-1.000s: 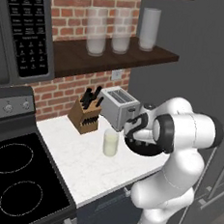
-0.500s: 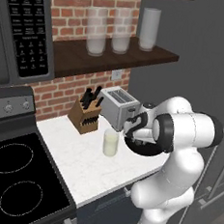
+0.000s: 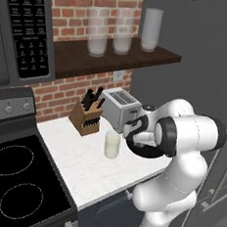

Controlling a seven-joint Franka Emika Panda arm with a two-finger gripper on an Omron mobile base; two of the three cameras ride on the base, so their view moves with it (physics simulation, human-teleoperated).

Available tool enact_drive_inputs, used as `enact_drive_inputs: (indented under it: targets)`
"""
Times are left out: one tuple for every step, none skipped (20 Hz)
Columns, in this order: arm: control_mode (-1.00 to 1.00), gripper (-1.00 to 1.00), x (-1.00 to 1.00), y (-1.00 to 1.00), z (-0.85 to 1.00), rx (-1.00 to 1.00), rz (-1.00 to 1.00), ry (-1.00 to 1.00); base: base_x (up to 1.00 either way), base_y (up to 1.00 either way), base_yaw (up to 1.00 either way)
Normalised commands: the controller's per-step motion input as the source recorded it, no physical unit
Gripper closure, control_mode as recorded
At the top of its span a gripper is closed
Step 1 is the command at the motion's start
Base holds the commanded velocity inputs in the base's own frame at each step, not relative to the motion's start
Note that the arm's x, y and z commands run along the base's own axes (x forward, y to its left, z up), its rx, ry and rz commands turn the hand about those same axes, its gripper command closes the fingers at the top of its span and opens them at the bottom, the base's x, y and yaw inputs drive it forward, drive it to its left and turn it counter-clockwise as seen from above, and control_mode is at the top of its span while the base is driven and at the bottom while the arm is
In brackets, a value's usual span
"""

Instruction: Grab a lemon wedge from the fridge and one ice cube from the ice bowl, and put them in the glass of lemonade.

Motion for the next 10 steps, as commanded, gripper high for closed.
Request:
enact_drive_inputs:
  targets:
    - [-1.00,1.00,0.00,0.00,0.00,0.00,0.00,0.00,0.00,0.00,0.00]
    - [-1.00,1.00,0.00,0.00,0.00,0.00,0.00,0.00,0.00,0.00,0.00]
    - [-1.00,1.00,0.00,0.00,0.00,0.00,0.00,0.00,0.00,0.00,0.00]
    - [-1.00,1.00,0.00,0.00,0.00,0.00,0.00,0.00,0.00,0.00,0.00]
    - [-1.00,1.00,-0.17,0.00,0.28,0.00,0.00,0.00,0.00,0.00,0.00]
    - [-1.00,1.00,-0.30,0.00,0.49,0.00,0.00,-0.03,0.00,0.00,0.00]
    - [-1.00,1.00,-0.38,0.00,0.59,0.00,0.00,-0.11,0.00,0.00,0.00]
    - [-1.00,1.00,-0.38,0.05,0.65,0.00,0.00,-0.15,0.00,0.00,0.00]
    - [-1.00,1.00,-0.33,0.11,0.66,0.00,0.00,-0.18,0.00,0.00,0.00]
    - [-1.00,1.00,-0.34,0.12,0.72,0.00,0.00,-0.19,0.00,0.00,0.00]
